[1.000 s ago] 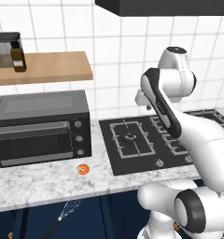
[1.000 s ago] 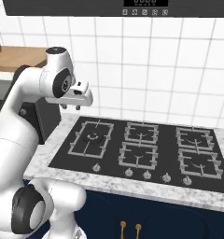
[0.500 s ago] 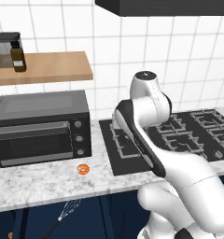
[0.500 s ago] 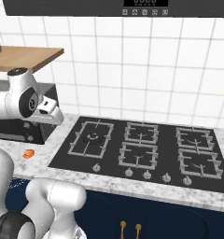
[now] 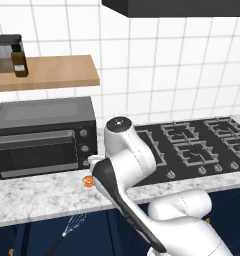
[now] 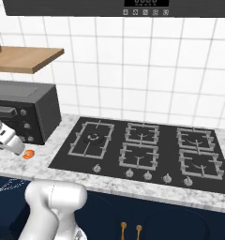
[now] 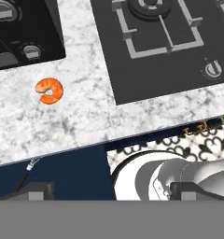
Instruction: Pick the whisk from the drawer and place it on the counter.
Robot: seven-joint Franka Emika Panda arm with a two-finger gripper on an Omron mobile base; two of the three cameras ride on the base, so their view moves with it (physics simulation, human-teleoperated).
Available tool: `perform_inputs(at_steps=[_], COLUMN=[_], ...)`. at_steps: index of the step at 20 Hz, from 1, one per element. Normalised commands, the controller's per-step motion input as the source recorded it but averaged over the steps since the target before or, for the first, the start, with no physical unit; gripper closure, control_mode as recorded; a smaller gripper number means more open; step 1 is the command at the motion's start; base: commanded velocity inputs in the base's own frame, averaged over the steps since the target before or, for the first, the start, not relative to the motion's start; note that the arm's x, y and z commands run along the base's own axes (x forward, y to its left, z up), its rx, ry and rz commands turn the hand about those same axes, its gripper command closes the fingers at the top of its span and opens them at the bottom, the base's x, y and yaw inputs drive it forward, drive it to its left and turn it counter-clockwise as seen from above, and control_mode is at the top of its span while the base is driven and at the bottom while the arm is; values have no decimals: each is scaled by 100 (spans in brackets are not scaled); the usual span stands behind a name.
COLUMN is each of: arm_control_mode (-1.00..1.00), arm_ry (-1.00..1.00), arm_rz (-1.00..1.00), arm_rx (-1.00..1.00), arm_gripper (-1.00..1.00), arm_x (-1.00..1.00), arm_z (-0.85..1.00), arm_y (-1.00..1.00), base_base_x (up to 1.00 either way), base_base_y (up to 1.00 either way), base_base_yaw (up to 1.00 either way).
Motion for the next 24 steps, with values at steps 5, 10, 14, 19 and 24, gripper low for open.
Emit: perform_inputs(at_steps=[5, 10, 14, 19, 24], arm_control_mode=[-100, -100, -100, -100, -100], arm_ry=[23, 17, 0, 0, 0], arm_rz=[0, 8, 0, 1, 3], arm_rx=[0, 4, 0, 0, -1], arm_gripper=[-100, -100, -100, -100, -100], arm_x=[-51, -16, 0, 0, 0], arm_z=[-54, -68, -80, -76, -59], arm_y=[100, 88, 81, 42, 41], base_base_x=[0, 0, 0, 0, 0], base_base_y=[0, 0, 0, 0, 0], base_base_yaw=[0, 0, 0, 0, 0])
